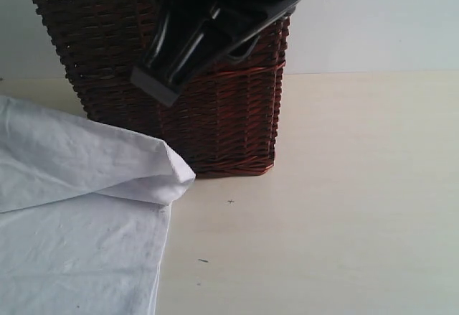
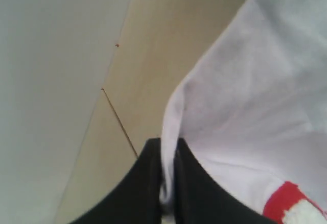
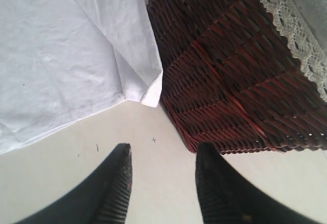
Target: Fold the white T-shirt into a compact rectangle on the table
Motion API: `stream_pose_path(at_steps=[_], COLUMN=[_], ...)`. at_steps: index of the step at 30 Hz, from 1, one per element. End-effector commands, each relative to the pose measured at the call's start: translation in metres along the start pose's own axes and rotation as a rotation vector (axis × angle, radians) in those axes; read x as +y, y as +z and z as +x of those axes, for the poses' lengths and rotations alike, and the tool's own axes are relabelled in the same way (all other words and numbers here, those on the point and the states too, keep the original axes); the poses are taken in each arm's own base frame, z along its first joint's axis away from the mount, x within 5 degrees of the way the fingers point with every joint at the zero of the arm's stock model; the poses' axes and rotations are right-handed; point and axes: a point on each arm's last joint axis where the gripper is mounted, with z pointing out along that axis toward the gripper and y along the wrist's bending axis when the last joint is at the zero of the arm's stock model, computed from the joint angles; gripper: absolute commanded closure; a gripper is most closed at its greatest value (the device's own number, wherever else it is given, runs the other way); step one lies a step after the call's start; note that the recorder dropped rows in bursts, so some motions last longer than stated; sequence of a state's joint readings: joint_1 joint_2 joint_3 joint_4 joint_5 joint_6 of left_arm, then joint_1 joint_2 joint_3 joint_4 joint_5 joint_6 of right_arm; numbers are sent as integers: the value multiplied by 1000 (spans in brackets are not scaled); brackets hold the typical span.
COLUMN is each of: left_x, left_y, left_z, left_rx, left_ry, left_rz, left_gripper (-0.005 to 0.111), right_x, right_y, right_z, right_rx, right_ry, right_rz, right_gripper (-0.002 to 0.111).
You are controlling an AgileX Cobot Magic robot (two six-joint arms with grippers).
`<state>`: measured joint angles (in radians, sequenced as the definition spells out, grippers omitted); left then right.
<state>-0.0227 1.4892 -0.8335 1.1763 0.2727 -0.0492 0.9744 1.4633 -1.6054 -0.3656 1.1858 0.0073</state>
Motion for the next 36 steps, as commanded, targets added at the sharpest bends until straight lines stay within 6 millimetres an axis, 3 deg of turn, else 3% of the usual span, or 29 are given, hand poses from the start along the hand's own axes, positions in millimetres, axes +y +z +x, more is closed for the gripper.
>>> stream_pose_path(at_steps=[1, 5, 8, 9, 12, 14, 18, 21, 24, 27, 30, 31, 34, 36], left_x=[27, 43, 46, 45, 41, 44, 62, 80, 80, 55, 17, 2, -38, -67], left_y=[33, 64, 81, 86, 90, 86, 56, 17, -24, -58, -85, -92, -108, -112], left_z=[1, 11, 16, 15, 15, 15, 17, 13, 1, -17, -30, -35, -49, -57], left_rx=[-103, -32, -7, -4, 1, 22, 82, 57, -18, -28, 44, 73, 107, 108], left_ry=[-216, -383, -503, -540, -587, -640, -740, -855, -1009, -884, -604, -541, -512, -469], left_rz=[-13, -28, -25, -19, -8, -25, -127, -191, -128, 65, 404, 536, 824, 904], left_gripper=[106, 98, 77, 66, 41, 38, 47, 52, 56, 72, 102, 106, 107, 107], right_x=[-2, -2, -2, -2, -2, -2, -2, -1, -1, -1, -1, -1, -1, -1], right_y=[-5, -5, -5, -5, -5, -5, -5, -5, -5, -5, -5, -5, -6, -9], right_z=[0, 1, 1, 1, 1, 1, 2, 2, 2, 3, 3, 3, 4, 4], right_rx=[-11, 0, 0, 0, 0, 2, 4, 6, 11, 23, 23, 23, 19, 12], right_ry=[19, 19, 17, 17, 17, 17, 18, 21, 18, 10, 10, 10, 12, 20], right_rz=[-6, -6, -6, -6, -6, -6, -10, -18, -18, -18, -18, -18, -19, -34], right_gripper=[68, 68, 68, 68, 68, 68, 68, 68, 68, 68, 68, 68, 68, 68])
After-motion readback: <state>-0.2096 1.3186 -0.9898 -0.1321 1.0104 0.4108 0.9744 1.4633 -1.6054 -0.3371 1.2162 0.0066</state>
